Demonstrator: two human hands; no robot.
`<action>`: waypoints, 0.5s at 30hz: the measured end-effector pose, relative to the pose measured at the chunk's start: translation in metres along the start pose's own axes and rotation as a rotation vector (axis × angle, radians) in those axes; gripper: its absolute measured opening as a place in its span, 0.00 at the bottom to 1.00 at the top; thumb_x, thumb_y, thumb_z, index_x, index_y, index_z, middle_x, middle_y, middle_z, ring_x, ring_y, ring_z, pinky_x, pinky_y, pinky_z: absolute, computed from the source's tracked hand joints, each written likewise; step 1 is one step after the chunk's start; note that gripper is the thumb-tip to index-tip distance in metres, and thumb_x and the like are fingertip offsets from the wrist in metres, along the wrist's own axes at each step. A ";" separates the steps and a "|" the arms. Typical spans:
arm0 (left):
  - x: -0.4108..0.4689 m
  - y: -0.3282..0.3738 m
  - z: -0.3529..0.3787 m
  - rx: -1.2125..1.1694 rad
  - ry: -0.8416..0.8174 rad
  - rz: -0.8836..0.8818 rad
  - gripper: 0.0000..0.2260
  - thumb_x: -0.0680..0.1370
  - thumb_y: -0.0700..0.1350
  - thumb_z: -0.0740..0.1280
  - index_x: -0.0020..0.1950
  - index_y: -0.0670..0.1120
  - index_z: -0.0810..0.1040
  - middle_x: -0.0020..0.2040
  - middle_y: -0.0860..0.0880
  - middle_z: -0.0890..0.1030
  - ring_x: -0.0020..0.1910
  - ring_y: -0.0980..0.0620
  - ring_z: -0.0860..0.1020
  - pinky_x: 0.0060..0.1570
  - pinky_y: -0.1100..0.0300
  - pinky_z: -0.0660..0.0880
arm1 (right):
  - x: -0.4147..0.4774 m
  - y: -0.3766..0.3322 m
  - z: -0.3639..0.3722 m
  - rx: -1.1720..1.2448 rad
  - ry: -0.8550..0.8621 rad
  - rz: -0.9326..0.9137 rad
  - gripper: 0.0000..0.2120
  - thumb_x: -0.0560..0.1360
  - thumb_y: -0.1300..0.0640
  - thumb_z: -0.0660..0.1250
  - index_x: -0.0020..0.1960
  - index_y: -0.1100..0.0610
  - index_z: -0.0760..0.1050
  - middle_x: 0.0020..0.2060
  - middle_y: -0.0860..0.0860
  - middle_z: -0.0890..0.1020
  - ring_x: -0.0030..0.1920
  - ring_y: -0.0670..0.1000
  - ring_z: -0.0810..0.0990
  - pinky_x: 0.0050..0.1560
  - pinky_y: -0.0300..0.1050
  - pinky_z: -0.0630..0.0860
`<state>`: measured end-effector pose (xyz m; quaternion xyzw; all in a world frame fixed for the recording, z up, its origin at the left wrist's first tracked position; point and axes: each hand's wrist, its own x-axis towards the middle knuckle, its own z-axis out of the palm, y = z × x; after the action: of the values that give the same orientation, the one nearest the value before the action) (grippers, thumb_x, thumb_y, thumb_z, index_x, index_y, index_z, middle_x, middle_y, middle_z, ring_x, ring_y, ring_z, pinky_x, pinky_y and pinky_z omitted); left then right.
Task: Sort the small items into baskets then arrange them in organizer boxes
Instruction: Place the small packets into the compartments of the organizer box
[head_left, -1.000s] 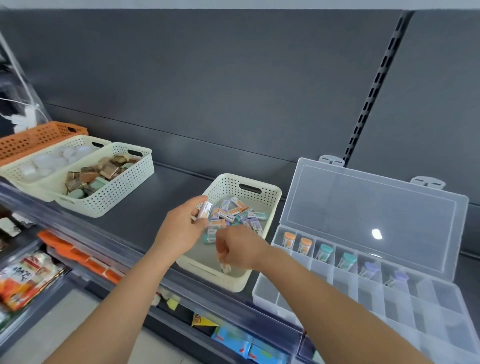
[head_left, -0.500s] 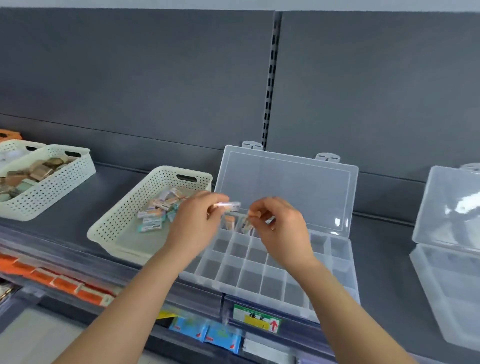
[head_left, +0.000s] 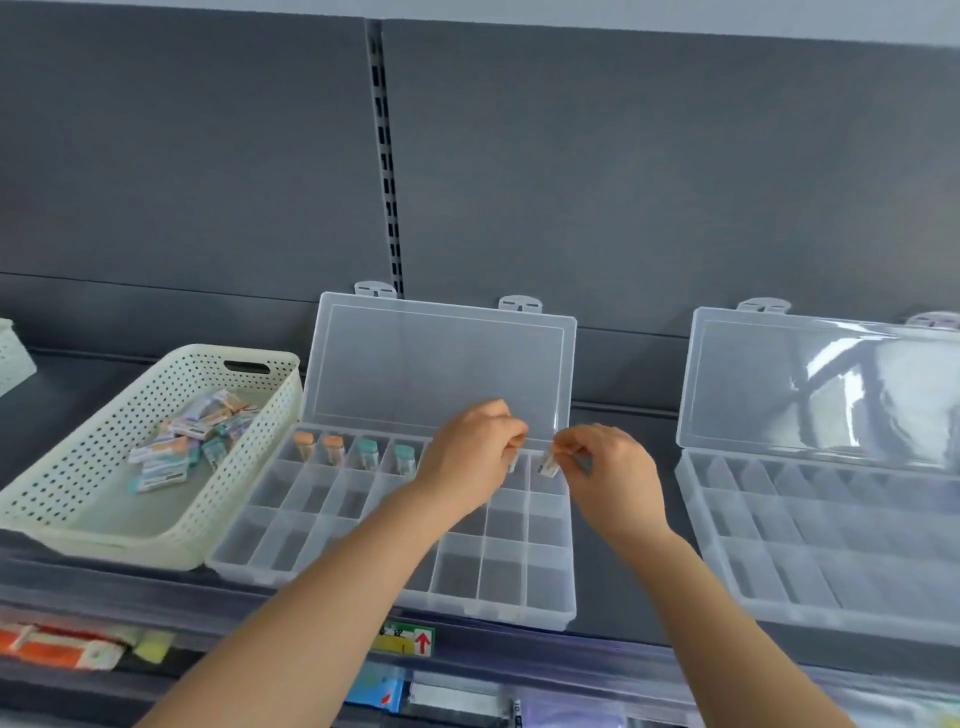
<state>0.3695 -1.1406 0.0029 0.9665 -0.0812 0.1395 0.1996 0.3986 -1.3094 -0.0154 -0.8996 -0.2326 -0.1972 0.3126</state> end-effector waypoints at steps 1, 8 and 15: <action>0.003 0.003 0.003 0.043 -0.024 0.015 0.07 0.76 0.35 0.64 0.47 0.41 0.81 0.46 0.46 0.77 0.48 0.46 0.75 0.44 0.53 0.74 | 0.001 0.003 0.002 -0.018 -0.014 -0.009 0.07 0.67 0.67 0.72 0.40 0.56 0.81 0.34 0.50 0.83 0.36 0.55 0.79 0.34 0.51 0.78; 0.006 0.005 0.016 0.228 -0.110 0.060 0.07 0.77 0.38 0.64 0.49 0.44 0.81 0.46 0.48 0.81 0.48 0.49 0.73 0.41 0.60 0.63 | 0.001 0.017 0.018 -0.051 -0.209 0.050 0.07 0.71 0.65 0.68 0.43 0.56 0.82 0.38 0.50 0.84 0.42 0.52 0.78 0.40 0.50 0.78; 0.004 0.002 0.023 0.188 -0.108 0.040 0.05 0.78 0.40 0.65 0.49 0.46 0.81 0.46 0.49 0.80 0.47 0.52 0.72 0.41 0.62 0.63 | -0.002 0.021 0.021 -0.051 -0.243 0.011 0.07 0.71 0.65 0.69 0.43 0.55 0.81 0.38 0.48 0.83 0.42 0.52 0.78 0.38 0.47 0.77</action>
<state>0.3783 -1.1518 -0.0153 0.9852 -0.0978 0.0981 0.1006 0.4126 -1.3107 -0.0410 -0.9257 -0.2589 -0.0908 0.2603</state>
